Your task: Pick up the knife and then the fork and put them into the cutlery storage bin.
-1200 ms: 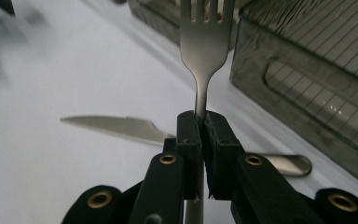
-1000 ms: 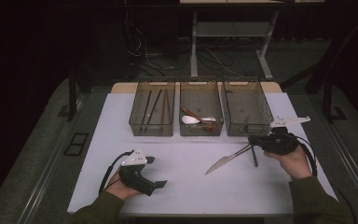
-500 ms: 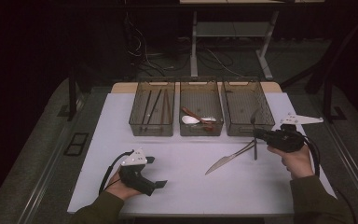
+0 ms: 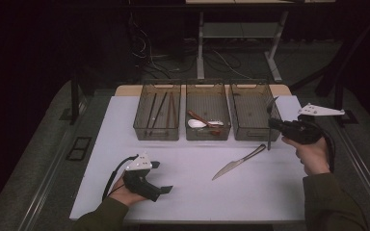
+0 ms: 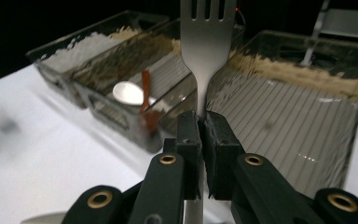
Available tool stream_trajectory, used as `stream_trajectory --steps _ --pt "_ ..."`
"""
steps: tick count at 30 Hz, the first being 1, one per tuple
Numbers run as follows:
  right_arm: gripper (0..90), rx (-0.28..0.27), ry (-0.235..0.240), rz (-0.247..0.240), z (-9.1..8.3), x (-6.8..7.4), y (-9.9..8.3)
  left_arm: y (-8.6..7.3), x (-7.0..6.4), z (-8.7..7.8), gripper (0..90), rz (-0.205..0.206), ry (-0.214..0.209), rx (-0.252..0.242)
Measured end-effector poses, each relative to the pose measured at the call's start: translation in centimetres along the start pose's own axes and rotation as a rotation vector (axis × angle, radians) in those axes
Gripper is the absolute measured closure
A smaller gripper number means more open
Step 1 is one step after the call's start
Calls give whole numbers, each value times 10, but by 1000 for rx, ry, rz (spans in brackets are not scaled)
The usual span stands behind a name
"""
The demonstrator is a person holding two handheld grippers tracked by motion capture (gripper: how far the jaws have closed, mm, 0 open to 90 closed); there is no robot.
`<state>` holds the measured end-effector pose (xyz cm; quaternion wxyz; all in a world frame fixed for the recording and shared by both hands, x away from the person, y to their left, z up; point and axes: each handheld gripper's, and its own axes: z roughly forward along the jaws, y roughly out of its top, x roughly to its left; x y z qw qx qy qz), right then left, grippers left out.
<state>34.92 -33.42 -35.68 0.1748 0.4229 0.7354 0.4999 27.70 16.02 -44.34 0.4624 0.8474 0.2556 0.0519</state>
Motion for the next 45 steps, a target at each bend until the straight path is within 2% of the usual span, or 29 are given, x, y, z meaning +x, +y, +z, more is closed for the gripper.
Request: stream_trajectory --steps 4,11,17,22,26,34,45 --pt "846 -25 -25 0 0 -6 15 0 0 0 0 -4 -2 -1" --pt "847 -25 -81 -25 6 -15 41 0 0 0 0 -4 -4 -2" --pt "847 -6 -114 -27 15 -25 58 0 0 0 0 -4 -3 -3" --pt "847 34 -149 -37 26 -32 68 0 0 0 1 -3 -5 -3" --pt "847 75 -172 -47 36 -38 68 0 -1 0 1 -6 -6 -6" --pt "847 181 -196 -30 57 -49 56 0 0 0 0 -6 -7 -6" --pt "847 318 -200 -33 72 -57 35 0 -1 0 0 -5 -9 -6"
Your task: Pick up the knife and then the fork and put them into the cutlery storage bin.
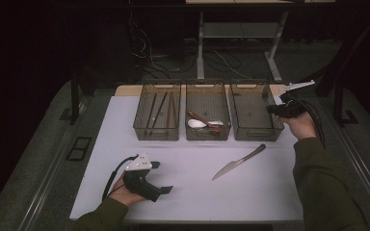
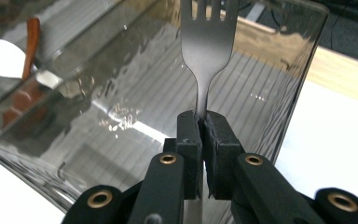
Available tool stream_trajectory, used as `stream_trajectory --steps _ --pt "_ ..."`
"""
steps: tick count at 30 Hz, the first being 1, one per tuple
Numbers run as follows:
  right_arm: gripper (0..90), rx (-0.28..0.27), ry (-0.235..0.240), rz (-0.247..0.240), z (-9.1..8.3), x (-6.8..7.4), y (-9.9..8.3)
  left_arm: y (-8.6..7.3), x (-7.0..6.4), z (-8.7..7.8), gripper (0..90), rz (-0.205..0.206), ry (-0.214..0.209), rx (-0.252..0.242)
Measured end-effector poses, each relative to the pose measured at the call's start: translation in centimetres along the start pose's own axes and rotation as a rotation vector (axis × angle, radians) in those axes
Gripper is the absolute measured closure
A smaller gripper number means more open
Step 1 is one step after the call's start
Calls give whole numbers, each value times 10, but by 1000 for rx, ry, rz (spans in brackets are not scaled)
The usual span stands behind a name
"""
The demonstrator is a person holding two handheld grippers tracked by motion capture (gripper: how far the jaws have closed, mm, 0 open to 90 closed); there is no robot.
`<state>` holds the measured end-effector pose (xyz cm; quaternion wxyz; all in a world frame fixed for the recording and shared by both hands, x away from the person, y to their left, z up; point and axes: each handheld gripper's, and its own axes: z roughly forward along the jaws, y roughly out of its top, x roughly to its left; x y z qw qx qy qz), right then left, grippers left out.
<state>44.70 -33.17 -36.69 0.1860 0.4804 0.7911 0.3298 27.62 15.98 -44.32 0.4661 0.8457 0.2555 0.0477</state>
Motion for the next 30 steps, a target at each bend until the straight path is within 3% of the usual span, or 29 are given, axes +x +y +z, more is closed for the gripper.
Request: stream_trajectory --steps 5,24,30 --pt "846 49 -3 -6 6 -1 -5 0 0 0 1 1 0 1" --pt "831 89 6 -27 32 7 -3 0 0 0 1 2 1 4" --pt "705 58 17 -8 31 8 -3 0 0 0 1 2 0 4"
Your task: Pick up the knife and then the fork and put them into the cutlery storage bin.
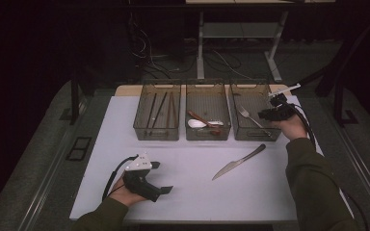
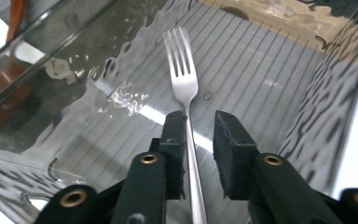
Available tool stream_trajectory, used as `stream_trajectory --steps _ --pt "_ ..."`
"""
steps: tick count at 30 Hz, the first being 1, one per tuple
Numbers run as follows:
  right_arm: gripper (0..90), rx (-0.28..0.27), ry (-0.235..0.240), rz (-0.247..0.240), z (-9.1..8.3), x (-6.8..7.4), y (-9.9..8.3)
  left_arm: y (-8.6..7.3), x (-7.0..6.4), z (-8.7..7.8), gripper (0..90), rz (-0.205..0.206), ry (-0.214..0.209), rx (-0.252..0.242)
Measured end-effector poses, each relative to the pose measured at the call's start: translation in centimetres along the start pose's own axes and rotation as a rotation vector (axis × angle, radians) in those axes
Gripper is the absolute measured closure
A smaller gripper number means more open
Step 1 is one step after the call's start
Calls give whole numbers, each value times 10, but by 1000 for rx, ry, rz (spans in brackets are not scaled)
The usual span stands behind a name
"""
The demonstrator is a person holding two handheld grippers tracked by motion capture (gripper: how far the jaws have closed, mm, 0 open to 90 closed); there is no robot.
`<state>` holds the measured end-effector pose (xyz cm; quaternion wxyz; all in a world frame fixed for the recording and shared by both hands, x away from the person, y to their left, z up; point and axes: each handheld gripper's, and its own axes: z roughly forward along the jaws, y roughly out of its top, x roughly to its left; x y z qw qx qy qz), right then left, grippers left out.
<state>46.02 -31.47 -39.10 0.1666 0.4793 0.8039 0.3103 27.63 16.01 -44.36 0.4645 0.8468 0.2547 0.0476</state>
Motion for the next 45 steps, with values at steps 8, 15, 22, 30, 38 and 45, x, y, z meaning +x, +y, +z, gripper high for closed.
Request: stream_trajectory --steps 8,15,22,30,38,45 --pt "590 -114 47 43 -23 2 -2 0 0 0 1 -1 0 -2" --pt "715 -155 134 18 -50 16 -13 0 4 -2 1 -8 5 -13" --pt "855 -142 206 -38 -59 37 -34 0 6 0 1 -2 -3 -20" --pt "894 -94 248 -85 -49 60 -59 -1 13 -2 0 -21 -8 -41" --pt "894 15 209 -134 -23 74 -69 -2 13 -2 0 -31 18 -32" --pt "894 84 168 -179 -8 78 -73 -2 12 -1 0 -26 21 -24"
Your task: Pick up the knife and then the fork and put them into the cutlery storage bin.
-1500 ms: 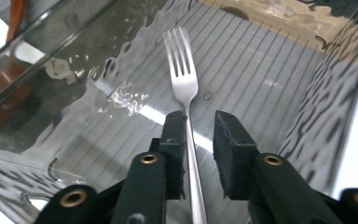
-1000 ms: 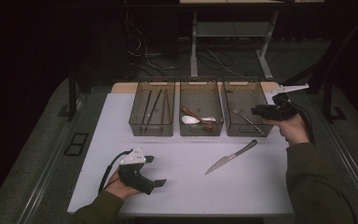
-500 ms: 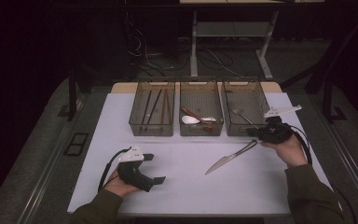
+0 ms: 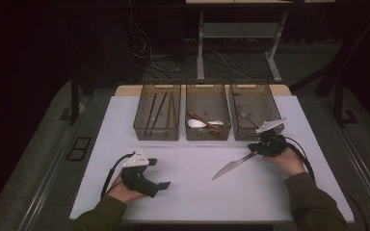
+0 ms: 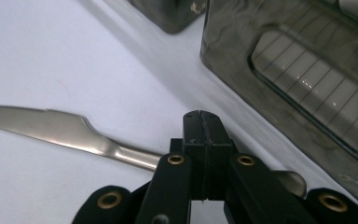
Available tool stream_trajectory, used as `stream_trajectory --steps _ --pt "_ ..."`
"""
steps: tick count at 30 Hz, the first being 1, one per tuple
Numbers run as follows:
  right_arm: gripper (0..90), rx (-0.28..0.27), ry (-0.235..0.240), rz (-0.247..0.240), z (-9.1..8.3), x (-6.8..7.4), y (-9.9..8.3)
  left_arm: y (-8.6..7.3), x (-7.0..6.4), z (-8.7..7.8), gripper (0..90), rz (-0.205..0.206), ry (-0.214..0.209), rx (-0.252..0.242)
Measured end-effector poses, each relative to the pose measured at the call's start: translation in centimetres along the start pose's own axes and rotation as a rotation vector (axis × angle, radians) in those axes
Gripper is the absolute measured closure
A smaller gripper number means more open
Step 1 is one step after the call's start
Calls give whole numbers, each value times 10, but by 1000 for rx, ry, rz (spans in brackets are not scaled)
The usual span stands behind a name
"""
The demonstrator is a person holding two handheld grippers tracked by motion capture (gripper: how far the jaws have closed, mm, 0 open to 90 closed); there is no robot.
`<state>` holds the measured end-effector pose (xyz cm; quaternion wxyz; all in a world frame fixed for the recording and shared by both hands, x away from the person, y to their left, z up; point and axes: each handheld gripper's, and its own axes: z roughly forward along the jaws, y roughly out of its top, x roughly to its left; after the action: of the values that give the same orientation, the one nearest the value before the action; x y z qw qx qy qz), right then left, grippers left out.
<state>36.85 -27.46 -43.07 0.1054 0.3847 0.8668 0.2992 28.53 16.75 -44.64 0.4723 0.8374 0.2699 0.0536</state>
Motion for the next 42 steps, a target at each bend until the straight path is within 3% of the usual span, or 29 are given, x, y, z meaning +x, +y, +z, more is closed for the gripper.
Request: stream_trajectory --steps 8,18,27,42 --pt "895 31 -20 -31 7 2 -1 0 -1 0 0 4 -2 4" --pt "896 44 -10 -27 5 2 -3 0 -1 0 0 5 -3 5" --pt "897 69 17 -27 -3 3 -11 0 -2 0 0 7 -5 6" --pt "896 119 54 -73 -17 16 -28 0 -3 0 0 6 -7 5"
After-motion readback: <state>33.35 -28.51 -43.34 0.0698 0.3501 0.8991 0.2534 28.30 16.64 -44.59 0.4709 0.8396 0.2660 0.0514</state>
